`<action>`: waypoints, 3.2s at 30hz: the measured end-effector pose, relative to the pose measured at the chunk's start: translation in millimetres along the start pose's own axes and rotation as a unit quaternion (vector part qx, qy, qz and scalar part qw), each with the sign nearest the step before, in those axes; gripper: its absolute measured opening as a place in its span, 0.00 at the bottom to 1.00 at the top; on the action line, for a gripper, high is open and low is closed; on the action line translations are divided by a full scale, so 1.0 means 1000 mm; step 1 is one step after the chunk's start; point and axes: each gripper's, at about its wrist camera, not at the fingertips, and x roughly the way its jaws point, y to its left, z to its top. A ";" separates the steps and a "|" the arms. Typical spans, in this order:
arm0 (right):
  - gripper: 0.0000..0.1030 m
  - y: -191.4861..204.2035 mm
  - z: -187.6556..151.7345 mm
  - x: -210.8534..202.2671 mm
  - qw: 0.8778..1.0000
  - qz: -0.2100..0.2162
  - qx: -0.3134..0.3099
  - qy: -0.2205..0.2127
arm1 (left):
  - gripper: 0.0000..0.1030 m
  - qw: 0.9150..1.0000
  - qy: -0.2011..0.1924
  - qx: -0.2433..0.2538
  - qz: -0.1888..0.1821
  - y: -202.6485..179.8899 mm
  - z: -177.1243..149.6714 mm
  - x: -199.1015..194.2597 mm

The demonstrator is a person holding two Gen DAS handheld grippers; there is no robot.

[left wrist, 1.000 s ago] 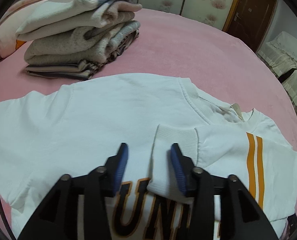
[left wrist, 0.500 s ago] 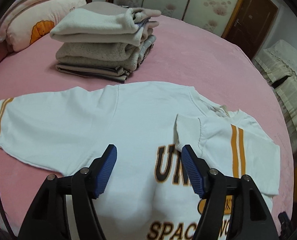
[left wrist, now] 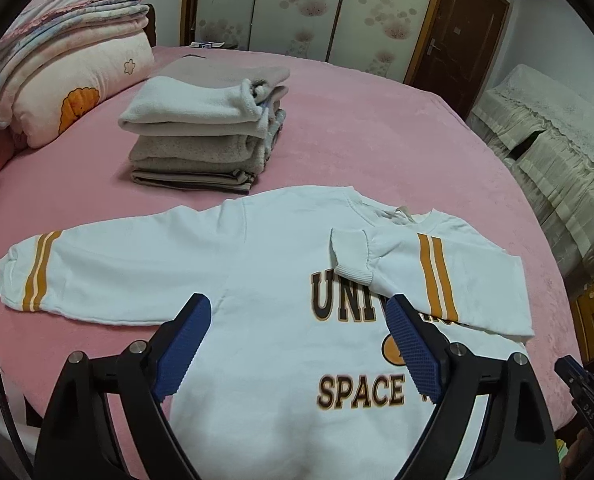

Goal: Fold small clothes
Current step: 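Move the left gripper to the other striped sleeve cuff, then grasp the second sleeve cuff with the left gripper and lift it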

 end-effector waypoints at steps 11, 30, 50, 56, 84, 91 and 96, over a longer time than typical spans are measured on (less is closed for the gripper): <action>0.31 0.097 0.021 -0.003 0.997 0.046 -0.061 -0.009 | 0.94 0.996 -0.033 -0.076 0.020 0.089 -0.005 -0.045; 0.44 0.293 0.079 -0.008 0.972 0.147 -0.172 -0.069 | 0.99 0.970 -0.096 -0.197 0.103 0.199 0.012 -0.078; 0.44 0.379 0.060 0.061 0.958 0.183 -0.222 -0.008 | 0.99 0.913 -0.051 -0.349 0.207 0.281 -0.024 0.003; 0.44 0.377 0.055 0.078 0.959 0.180 -0.221 0.008 | 0.99 0.885 -0.050 -0.411 0.214 0.306 -0.050 0.024; 0.44 0.365 0.034 0.111 0.954 0.181 -0.232 0.052 | 0.26 0.833 -0.061 -0.481 0.267 0.361 -0.042 0.076; 0.44 0.350 0.034 0.106 0.956 0.174 -0.228 0.055 | 0.05 0.846 -0.094 -0.455 0.260 0.348 -0.022 0.047; 0.44 0.334 0.037 0.095 0.959 0.170 -0.221 0.048 | 0.05 0.870 -0.137 -0.402 0.250 0.310 0.005 0.020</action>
